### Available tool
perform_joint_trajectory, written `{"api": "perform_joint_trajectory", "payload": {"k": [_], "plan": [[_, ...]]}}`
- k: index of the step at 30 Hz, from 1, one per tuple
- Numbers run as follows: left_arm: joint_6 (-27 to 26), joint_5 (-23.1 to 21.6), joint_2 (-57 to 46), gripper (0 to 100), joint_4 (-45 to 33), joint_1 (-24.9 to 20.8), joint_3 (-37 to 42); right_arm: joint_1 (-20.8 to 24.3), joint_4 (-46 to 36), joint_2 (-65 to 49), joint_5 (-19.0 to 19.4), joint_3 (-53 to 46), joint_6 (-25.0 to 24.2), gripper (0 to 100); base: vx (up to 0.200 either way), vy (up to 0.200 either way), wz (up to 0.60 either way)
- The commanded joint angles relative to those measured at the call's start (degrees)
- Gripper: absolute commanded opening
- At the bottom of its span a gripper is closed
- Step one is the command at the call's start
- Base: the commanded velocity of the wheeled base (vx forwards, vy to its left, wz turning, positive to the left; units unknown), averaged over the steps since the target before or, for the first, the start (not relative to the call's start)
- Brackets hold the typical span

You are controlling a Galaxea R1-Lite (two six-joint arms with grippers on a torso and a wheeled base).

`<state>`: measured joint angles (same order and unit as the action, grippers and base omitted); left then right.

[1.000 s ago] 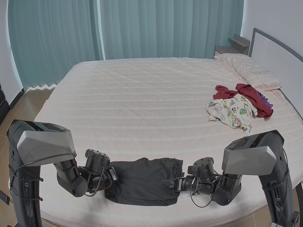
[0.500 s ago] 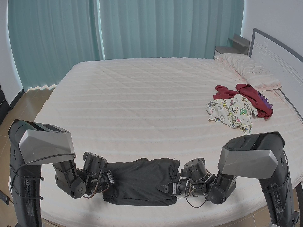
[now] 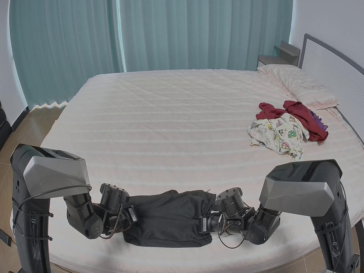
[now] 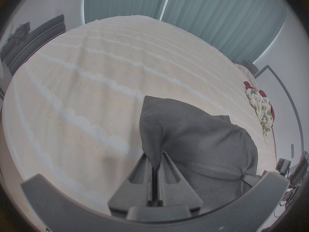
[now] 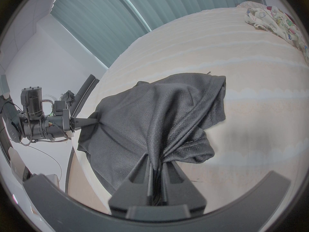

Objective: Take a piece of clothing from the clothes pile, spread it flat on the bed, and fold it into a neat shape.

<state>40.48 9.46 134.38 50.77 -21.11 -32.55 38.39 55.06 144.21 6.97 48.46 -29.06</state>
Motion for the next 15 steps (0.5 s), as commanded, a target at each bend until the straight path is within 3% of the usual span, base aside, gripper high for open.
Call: {"api": "perform_joint_trajectory", "payload": {"k": [1, 15], "plan": [[0.03, 0.03, -0.17, 0, 0.03, 0.02, -0.06, -0.07, 2.33, 0.1, 0.06, -0.56, -0.47, 0, 0.0, 0.0, 0.0], [0.38, 0.12, -2.28, 0, 0.03, -1.03, 0.21, -2.0, 11.12, -2.8, -1.61, -6.8, -0.91, 0, 0.0, 0.0, 0.0]]}}
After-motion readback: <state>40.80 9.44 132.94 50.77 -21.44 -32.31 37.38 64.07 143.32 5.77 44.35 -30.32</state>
